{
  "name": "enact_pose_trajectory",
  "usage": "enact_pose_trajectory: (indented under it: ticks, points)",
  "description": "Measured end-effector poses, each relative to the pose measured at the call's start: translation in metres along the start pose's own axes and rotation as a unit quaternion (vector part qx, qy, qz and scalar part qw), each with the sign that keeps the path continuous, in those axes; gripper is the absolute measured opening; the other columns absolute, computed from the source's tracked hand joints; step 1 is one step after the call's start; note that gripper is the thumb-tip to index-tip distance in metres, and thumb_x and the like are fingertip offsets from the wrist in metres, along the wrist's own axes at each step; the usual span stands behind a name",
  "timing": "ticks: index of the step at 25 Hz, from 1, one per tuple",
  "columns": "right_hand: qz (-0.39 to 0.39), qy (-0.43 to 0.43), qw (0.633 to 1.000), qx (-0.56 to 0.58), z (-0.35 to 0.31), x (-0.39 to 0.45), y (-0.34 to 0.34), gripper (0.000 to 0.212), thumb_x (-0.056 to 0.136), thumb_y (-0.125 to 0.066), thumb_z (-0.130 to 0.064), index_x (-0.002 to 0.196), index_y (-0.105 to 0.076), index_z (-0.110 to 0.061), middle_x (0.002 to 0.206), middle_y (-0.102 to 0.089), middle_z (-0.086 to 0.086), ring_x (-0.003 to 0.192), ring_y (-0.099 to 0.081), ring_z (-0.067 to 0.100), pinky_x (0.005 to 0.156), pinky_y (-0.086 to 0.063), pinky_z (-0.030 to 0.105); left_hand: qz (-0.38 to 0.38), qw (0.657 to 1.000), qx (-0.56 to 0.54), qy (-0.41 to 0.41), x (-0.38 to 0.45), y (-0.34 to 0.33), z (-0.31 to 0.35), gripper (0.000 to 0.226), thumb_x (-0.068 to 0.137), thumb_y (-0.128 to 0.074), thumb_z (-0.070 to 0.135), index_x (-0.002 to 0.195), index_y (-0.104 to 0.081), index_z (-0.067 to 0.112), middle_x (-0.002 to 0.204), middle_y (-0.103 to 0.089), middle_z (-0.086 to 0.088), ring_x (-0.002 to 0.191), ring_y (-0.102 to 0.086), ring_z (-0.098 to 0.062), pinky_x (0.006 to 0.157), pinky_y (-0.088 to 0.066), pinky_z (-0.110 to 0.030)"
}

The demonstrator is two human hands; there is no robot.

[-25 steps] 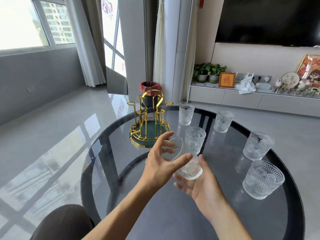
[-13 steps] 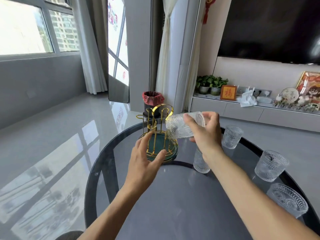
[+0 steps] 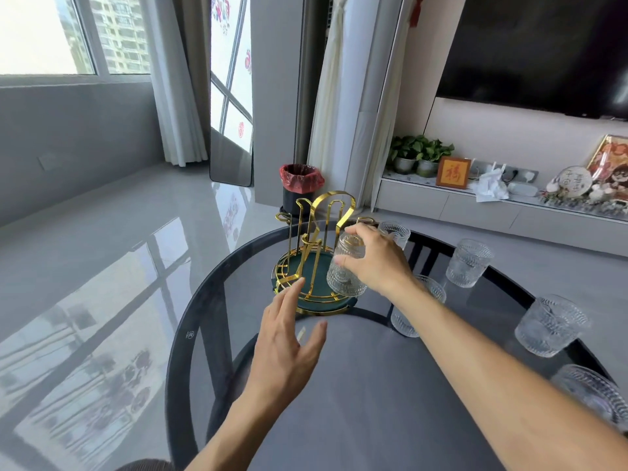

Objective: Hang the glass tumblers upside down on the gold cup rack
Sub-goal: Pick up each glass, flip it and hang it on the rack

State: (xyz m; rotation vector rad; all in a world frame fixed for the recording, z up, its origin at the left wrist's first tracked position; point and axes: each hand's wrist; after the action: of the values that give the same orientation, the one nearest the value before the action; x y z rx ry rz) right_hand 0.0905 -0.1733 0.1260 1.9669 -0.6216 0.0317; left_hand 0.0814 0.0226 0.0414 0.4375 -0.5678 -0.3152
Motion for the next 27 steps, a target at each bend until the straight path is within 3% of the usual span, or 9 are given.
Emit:
enact_pose_trajectory:
  ticks: [3, 6, 9, 12, 14, 19, 24, 27]
  points:
    - [-0.006, 0.021, 0.998, 0.055, 0.014, -0.022, 0.011, 0.05, 0.082, -0.066, -0.035, 0.129, -0.052, -0.026, 0.137, -0.05, -0.007, 0.121, -0.05, 0.019, 0.091, -0.042, 0.032, -0.059, 0.997, 0.022, -0.048, -0.021, -0.012, 0.007, 0.067, 0.089, -0.065, 0.029, 0.149, -0.034, 0.025, 0.145, -0.046, 0.009, 0.134, -0.037, -0.008, 0.11, -0.032, -0.026]
    - [0.077, -0.014, 0.987, 0.138, 0.047, -0.074, 0.018, 0.045, 0.082, -0.067, -0.025, 0.126, -0.055, -0.023, 0.139, -0.049, -0.006, 0.121, -0.051, 0.015, 0.096, -0.046, 0.036, -0.109, 0.989, 0.054, -0.082, -0.035, -0.028, 0.008, 0.066, 0.09, -0.064, 0.032, 0.149, -0.034, 0.028, 0.146, -0.043, 0.012, 0.136, -0.035, -0.006, 0.111, -0.025, -0.019]
    - [0.145, -0.101, 0.965, 0.196, 0.09, -0.133, 0.02, 0.034, 0.08, -0.067, -0.018, 0.112, -0.059, -0.029, 0.124, -0.057, -0.012, 0.111, -0.058, 0.014, 0.081, -0.05, 0.029, -0.155, 0.981, 0.073, -0.086, -0.048, -0.047, 0.012, 0.063, 0.09, -0.063, 0.033, 0.147, -0.037, 0.027, 0.143, -0.042, 0.014, 0.134, -0.034, -0.007, 0.11, -0.015, -0.007]
    - [0.137, -0.187, 0.94, 0.248, 0.125, -0.178, 0.014, 0.03, 0.081, -0.067, -0.017, 0.104, -0.059, -0.035, 0.114, -0.061, -0.013, 0.105, -0.06, 0.012, 0.071, -0.046, 0.025, -0.169, 0.979, 0.079, -0.084, -0.043, -0.074, 0.033, 0.063, 0.087, -0.064, 0.032, 0.145, -0.04, 0.025, 0.141, -0.046, 0.011, 0.13, -0.037, -0.01, 0.1, -0.007, 0.004]
    - [0.11, -0.227, 0.931, 0.265, 0.139, -0.193, 0.011, 0.03, 0.081, -0.067, -0.019, 0.105, -0.059, -0.035, 0.116, -0.062, -0.009, 0.103, -0.059, 0.009, 0.073, -0.044, 0.027, -0.159, 0.978, 0.087, -0.102, -0.025, -0.096, 0.053, 0.064, 0.085, -0.066, 0.029, 0.143, -0.041, 0.021, 0.143, -0.048, 0.002, 0.128, -0.04, -0.014, 0.101, -0.012, -0.001]
    - [0.074, -0.256, 0.908, 0.323, 0.147, -0.193, 0.016, 0.032, 0.083, -0.067, -0.025, 0.112, -0.057, -0.035, 0.123, -0.056, -0.016, 0.104, -0.057, 0.006, 0.075, -0.042, 0.026, -0.137, 0.977, 0.135, -0.089, 0.041, -0.147, 0.092, 0.079, 0.079, -0.072, 0.033, 0.146, -0.034, 0.013, 0.144, -0.043, -0.012, 0.127, -0.042, -0.032, 0.106, -0.036, -0.04]
    - [0.041, -0.273, 0.884, 0.378, 0.144, -0.191, 0.019, 0.033, 0.082, -0.065, -0.026, 0.113, -0.055, -0.035, 0.124, -0.053, -0.018, 0.109, -0.056, 0.009, 0.075, -0.041, 0.026, -0.178, 0.976, 0.102, 0.071, 0.076, -0.176, 0.097, 0.102, 0.074, -0.077, 0.047, 0.152, -0.021, 0.015, 0.145, -0.044, -0.016, 0.129, -0.044, -0.034, 0.104, -0.037, -0.042]
    - [0.032, -0.28, 0.875, 0.393, 0.142, -0.188, 0.02, 0.035, 0.082, -0.064, -0.027, 0.113, -0.053, -0.036, 0.125, -0.053, -0.017, 0.107, -0.058, 0.008, 0.077, -0.045, 0.029, -0.154, 0.978, 0.124, 0.066, 0.073, -0.18, 0.098, 0.095, 0.068, -0.076, 0.056, 0.145, -0.037, 0.016, 0.134, -0.056, -0.012, 0.119, -0.055, -0.027, 0.095, -0.045, -0.037]
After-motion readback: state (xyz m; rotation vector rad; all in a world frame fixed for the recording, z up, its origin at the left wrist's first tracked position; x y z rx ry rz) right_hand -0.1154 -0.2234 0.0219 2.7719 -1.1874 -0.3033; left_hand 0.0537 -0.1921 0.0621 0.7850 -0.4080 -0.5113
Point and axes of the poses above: each hand's wrist, its own x-axis towards the middle knuckle, its own y-axis out of the back of the hand, z = x × y
